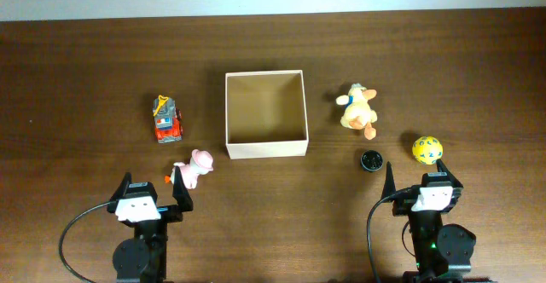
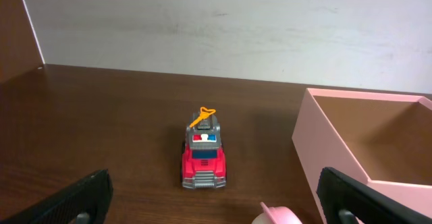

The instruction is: Pack container

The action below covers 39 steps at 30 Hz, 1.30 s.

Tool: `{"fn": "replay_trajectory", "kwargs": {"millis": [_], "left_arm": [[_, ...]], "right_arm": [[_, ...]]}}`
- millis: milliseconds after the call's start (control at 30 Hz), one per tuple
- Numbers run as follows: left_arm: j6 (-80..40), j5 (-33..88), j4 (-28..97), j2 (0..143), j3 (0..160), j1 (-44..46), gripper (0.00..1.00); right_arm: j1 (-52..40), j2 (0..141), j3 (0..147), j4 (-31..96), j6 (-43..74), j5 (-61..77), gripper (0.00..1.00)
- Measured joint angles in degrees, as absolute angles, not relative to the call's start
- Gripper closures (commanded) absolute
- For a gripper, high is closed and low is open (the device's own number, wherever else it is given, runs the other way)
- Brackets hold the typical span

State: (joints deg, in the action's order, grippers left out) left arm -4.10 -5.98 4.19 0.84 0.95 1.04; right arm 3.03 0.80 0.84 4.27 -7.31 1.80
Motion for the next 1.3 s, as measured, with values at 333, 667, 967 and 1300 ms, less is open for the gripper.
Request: {"fn": "replay_trajectory", "kwargs": {"millis": [333,667,967,1300], "left_arm": [[-4.1,-6.0,4.2,0.8,1.0,1.0,0.01],[-4.1,-6.0,4.2,0.8,1.0,1.0,0.01],[-4.1,-6.0,4.2,0.8,1.0,1.0,0.01],[-4.1,-6.0,4.2,0.8,1.0,1.0,0.01]], "right_arm": [[3.0,0.8,0.8,4.1,-6.3,-4.4,0.01],[3.0,0.8,0.8,4.0,-6.2,-5.1,0.01],[3.0,0.8,0.8,4.0,-6.2,-5.1,0.01],[3.0,0.8,0.8,4.0,-6.2,-5.1,0.01]]}}
